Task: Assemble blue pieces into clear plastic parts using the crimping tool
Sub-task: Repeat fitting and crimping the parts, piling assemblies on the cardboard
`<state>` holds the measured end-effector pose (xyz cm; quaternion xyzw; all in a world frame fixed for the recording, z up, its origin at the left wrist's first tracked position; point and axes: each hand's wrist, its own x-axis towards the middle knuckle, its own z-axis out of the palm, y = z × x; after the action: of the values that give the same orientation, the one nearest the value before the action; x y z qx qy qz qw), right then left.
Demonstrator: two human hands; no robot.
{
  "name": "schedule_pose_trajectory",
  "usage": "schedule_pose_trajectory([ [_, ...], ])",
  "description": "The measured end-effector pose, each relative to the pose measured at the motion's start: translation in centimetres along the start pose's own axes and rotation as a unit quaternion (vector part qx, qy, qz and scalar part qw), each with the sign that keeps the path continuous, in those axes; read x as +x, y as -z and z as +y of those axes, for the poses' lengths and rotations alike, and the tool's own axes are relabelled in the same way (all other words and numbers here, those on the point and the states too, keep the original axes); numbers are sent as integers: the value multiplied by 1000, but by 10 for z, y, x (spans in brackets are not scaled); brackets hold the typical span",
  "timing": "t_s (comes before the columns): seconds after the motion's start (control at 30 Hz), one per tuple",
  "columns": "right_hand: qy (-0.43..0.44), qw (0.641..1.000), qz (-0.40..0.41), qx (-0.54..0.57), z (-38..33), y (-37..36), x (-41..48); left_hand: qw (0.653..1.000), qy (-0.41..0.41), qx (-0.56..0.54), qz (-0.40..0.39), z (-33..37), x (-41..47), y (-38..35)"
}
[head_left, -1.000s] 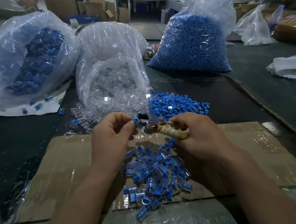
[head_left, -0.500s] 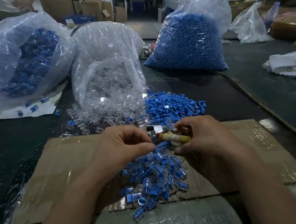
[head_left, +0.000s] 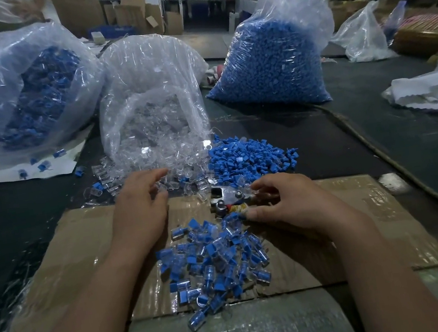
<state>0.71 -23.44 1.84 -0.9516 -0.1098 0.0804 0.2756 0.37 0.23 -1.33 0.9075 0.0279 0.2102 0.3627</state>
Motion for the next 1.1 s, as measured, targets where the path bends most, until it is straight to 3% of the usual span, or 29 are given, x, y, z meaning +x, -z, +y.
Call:
schedule_pose_trajectory([
  [0.2,11,999,32,-20,2,0,3,991,25,85,-97,-4,6,-6],
  [0.67,10,999,30,-17,4,-2,7,999,39,33,-4,-3,5,-2],
  [0.87,15,999,25,-23,3,-2,6,994,53,-79,49,2,2,1],
  [1.1,-3,998,60,-2,5,0,7,995,31,-93,33,8,-4,3],
])
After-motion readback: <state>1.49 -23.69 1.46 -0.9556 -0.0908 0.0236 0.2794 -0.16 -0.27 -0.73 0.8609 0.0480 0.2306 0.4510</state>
